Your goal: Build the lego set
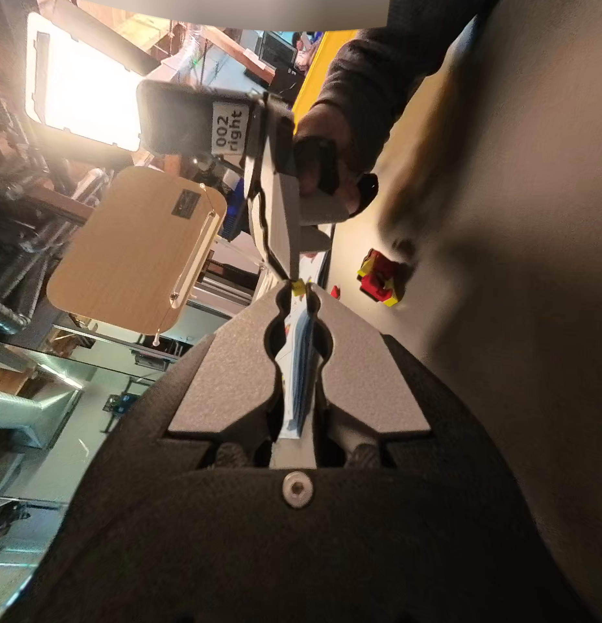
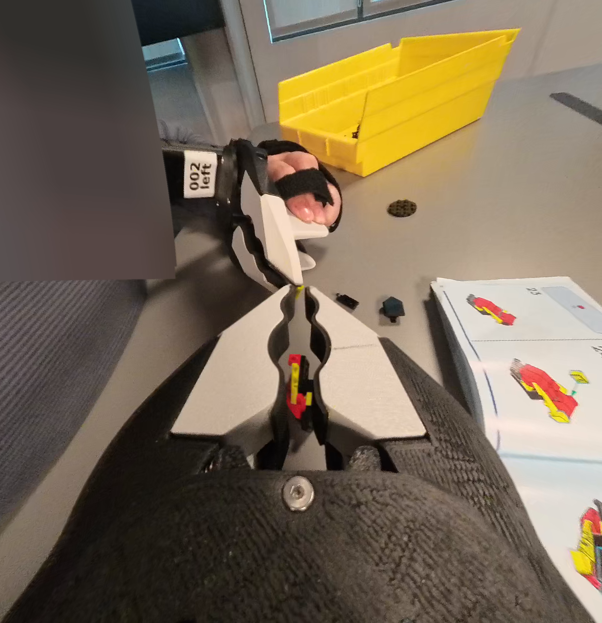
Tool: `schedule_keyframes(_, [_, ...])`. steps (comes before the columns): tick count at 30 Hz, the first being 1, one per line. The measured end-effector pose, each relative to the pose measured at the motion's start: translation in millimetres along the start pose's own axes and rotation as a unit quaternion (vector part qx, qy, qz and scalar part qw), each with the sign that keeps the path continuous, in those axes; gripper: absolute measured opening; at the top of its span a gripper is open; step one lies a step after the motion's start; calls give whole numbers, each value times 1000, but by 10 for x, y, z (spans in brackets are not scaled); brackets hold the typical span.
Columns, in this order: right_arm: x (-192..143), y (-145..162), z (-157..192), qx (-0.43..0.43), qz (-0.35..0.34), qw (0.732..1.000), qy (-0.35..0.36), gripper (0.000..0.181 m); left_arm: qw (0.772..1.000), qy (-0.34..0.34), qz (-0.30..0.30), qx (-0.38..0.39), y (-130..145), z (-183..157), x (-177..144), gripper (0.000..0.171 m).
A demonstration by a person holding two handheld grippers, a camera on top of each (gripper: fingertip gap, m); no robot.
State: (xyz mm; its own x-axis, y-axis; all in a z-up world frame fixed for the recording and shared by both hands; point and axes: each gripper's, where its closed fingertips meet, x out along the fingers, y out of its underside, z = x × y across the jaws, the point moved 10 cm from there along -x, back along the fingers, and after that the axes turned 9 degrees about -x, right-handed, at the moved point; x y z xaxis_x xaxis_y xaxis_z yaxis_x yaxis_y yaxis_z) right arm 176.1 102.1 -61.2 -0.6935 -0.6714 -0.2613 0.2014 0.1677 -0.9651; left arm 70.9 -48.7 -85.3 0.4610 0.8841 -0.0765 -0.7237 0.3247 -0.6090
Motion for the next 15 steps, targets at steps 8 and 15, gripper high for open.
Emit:
schedule_keyframes(8, [13, 29, -1, 30, -3, 999, -26, 1, 1000, 7, -4, 13, -11, -27, -8, 7])
schedule_keyframes(15, [13, 47, 3, 20, 7, 1000, -12, 0, 1000, 13, 3, 14, 5, -38, 6, 8])
